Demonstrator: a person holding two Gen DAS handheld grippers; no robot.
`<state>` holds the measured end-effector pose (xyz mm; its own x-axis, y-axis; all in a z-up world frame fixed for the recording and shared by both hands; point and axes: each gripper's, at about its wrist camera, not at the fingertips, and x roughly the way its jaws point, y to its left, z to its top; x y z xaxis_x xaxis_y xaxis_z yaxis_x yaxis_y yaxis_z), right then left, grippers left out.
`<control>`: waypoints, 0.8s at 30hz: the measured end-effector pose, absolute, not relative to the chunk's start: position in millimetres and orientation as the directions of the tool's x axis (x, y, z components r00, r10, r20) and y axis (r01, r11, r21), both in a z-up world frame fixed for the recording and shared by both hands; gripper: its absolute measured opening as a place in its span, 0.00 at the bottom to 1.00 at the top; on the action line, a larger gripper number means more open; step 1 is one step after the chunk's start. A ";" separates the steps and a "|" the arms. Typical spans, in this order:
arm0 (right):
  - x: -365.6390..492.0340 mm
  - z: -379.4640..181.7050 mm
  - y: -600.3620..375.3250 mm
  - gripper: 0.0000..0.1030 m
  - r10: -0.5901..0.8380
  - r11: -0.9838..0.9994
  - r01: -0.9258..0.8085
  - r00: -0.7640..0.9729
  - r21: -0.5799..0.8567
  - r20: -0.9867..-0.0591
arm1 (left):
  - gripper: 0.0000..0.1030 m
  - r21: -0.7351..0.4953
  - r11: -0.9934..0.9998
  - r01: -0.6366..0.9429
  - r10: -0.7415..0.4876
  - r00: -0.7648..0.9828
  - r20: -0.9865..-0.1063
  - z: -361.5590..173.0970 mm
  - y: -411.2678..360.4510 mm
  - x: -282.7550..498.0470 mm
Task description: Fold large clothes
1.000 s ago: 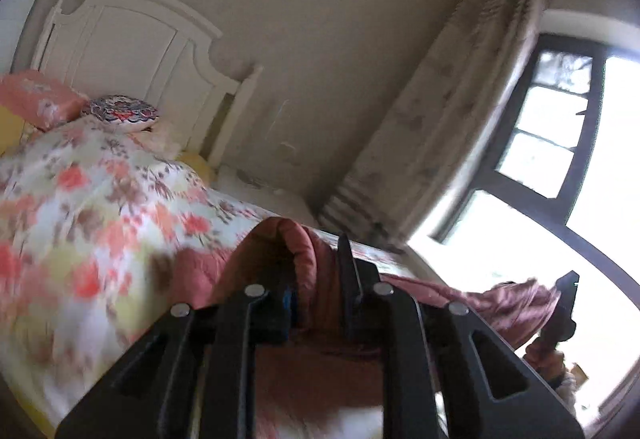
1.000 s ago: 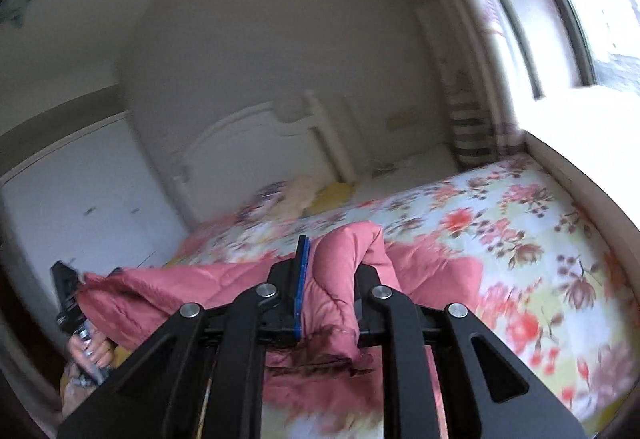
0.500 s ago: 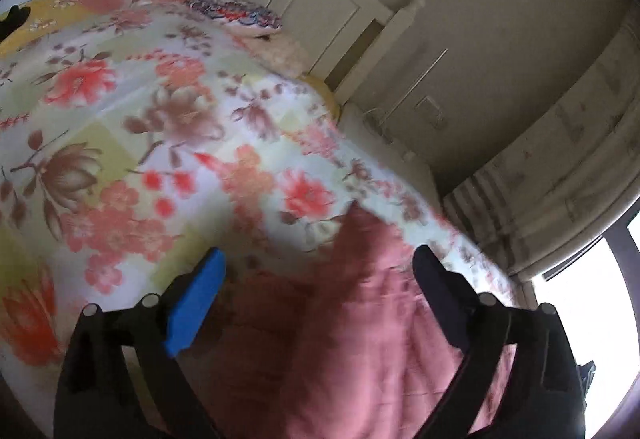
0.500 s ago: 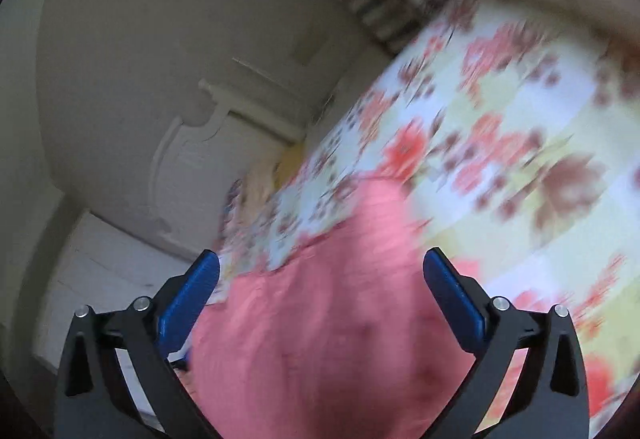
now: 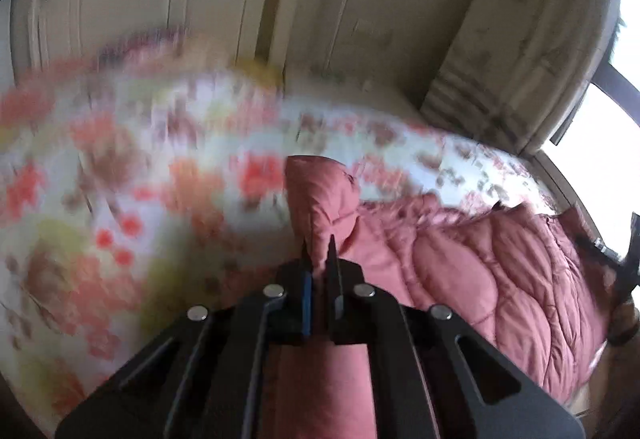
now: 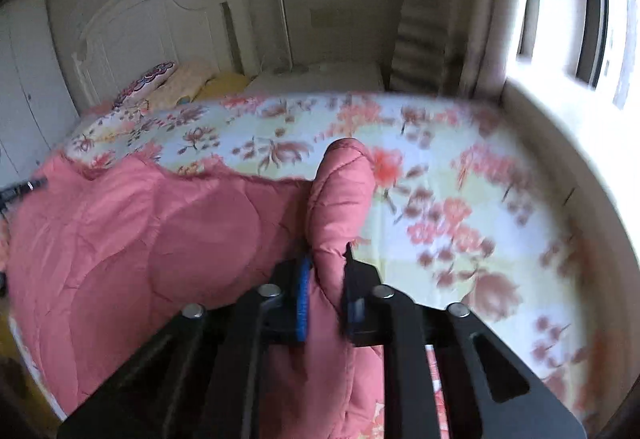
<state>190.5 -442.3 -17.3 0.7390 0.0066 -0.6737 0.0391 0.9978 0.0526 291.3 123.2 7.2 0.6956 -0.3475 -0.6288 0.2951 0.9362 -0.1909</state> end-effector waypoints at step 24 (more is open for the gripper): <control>208.9 21.9 -438.2 0.90 -0.155 0.975 0.219 0.760 0.025 -0.631 | 0.98 0.103 0.995 0.000 0.044 0.908 -0.417 39.6 84.5 274.3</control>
